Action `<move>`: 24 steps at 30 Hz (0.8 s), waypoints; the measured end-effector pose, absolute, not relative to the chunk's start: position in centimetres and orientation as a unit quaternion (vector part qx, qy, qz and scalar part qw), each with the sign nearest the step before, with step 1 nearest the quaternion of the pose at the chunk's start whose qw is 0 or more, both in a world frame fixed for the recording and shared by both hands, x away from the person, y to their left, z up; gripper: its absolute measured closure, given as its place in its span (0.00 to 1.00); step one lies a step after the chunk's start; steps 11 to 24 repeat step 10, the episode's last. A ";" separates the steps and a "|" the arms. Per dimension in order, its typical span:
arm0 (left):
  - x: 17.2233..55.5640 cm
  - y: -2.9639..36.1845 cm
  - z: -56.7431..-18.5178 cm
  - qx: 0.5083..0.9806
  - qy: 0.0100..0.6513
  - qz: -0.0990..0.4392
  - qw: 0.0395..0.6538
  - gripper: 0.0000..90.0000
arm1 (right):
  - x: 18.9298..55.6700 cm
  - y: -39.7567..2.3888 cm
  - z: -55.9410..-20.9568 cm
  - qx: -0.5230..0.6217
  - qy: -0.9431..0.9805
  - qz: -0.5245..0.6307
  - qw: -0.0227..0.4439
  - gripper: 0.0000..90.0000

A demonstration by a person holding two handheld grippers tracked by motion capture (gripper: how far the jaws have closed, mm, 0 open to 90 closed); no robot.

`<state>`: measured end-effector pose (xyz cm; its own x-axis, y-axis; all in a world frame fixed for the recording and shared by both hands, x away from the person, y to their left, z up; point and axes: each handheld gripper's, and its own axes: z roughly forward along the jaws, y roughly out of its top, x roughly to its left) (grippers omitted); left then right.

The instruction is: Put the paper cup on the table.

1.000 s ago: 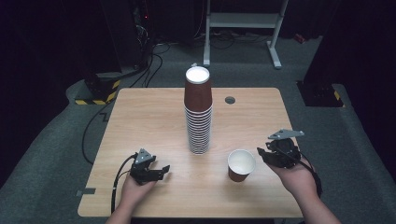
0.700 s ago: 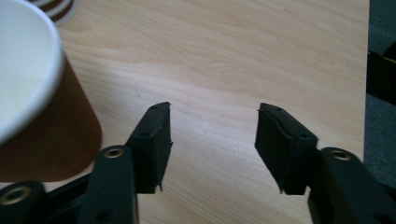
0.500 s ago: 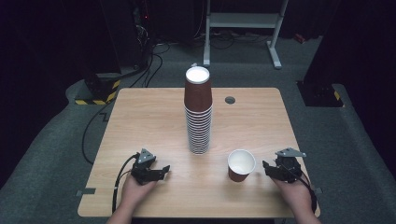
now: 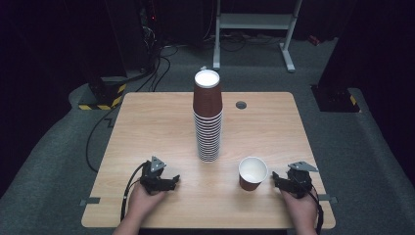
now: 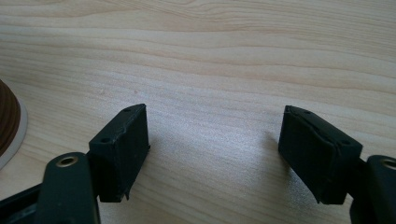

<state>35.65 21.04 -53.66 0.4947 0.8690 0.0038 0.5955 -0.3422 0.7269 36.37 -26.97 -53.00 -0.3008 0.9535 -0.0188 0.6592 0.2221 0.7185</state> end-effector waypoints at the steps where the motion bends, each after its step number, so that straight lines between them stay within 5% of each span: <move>1: 35.6 21.0 -53.7 0.794 0.463 0.199 0.341 0.12 | 36.4 -27.0 -53.0 0.540 0.746 0.310 0.238 0.26; 24: 35.6 21.0 -53.7 0.793 0.464 0.199 0.342 0.12 | 36.3 -27.0 -53.0 0.546 0.744 0.305 0.236 0.20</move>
